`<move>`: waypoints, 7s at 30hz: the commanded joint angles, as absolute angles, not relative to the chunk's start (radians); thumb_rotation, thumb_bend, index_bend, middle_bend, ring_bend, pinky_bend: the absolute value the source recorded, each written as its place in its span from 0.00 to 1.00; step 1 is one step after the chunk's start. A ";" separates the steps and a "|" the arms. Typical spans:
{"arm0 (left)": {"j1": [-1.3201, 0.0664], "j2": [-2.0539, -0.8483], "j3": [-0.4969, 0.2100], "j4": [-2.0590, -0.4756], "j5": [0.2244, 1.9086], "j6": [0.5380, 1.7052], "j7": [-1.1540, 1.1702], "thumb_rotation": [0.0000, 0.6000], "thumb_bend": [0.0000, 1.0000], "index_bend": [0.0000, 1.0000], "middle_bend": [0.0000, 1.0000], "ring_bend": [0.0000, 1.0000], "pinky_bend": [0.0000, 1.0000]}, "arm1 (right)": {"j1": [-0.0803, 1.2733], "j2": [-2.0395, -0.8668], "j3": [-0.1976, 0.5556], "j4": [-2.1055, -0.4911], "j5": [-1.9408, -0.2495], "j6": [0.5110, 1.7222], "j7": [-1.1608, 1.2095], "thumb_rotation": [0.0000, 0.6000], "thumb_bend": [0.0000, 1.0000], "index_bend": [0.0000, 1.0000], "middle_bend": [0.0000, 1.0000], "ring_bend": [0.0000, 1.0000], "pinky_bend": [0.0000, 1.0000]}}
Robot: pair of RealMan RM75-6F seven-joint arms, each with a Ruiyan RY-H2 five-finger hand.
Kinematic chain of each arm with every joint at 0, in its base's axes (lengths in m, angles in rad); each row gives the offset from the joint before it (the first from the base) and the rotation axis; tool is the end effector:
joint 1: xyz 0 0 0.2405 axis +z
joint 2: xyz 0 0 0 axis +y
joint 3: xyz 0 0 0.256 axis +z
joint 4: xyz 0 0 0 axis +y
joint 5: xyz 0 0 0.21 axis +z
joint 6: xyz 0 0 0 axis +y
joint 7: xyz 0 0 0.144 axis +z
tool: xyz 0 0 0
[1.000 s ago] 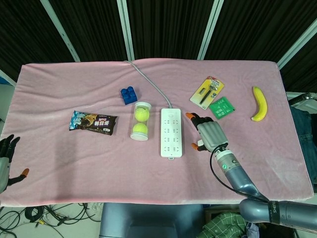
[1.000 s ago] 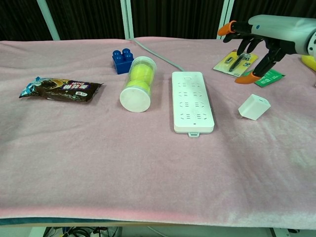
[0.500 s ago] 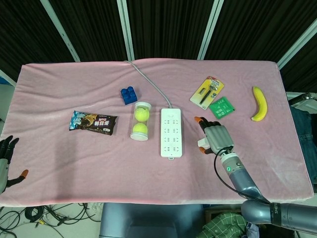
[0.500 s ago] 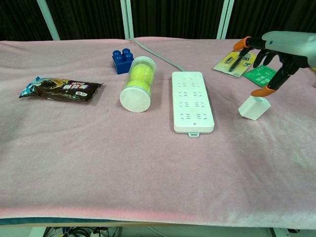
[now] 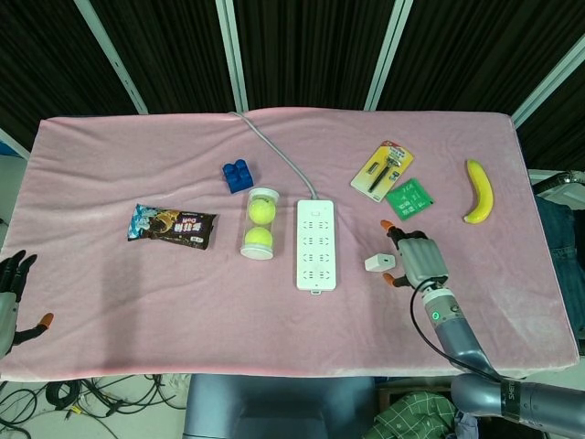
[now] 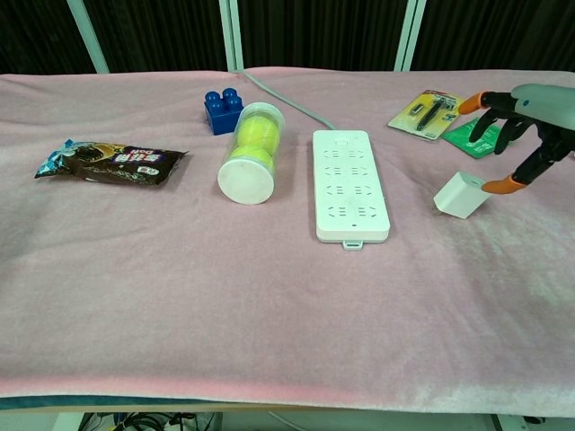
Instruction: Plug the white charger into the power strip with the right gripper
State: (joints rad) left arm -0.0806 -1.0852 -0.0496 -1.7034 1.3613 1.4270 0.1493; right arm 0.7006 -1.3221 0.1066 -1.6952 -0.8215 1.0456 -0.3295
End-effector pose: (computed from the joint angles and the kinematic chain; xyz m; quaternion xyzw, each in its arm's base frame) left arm -0.3174 0.1769 0.1602 -0.5840 -0.4114 -0.3183 0.6232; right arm -0.2003 -0.3280 0.0450 0.6660 -0.4842 0.3158 0.4715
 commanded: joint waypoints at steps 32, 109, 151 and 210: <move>-0.085 -1.084 -0.051 -1.709 1.346 1.415 0.162 1.00 0.24 0.00 0.00 0.00 0.00 | 0.663 -1.465 0.129 -1.470 -0.906 0.951 -0.214 1.00 0.23 0.34 0.34 0.42 0.24; -0.092 -1.071 -0.052 -1.723 1.324 1.391 0.150 1.00 0.24 0.00 0.00 0.00 0.01 | 1.109 -1.305 0.148 -1.846 -0.278 0.978 -0.703 1.00 0.31 0.72 0.63 0.65 0.45; -0.098 -1.060 -0.051 -1.730 1.307 1.374 0.144 1.00 0.24 0.00 0.00 0.00 0.01 | 1.153 -1.489 0.201 -1.854 -0.111 1.220 -0.822 1.00 0.31 0.73 0.64 0.66 0.47; -0.101 -1.056 -0.054 -1.737 1.289 1.369 0.148 1.00 0.24 0.00 0.00 0.00 0.02 | 1.102 -1.510 0.213 -1.835 -0.132 1.164 -0.830 1.00 0.32 0.78 0.68 0.69 0.49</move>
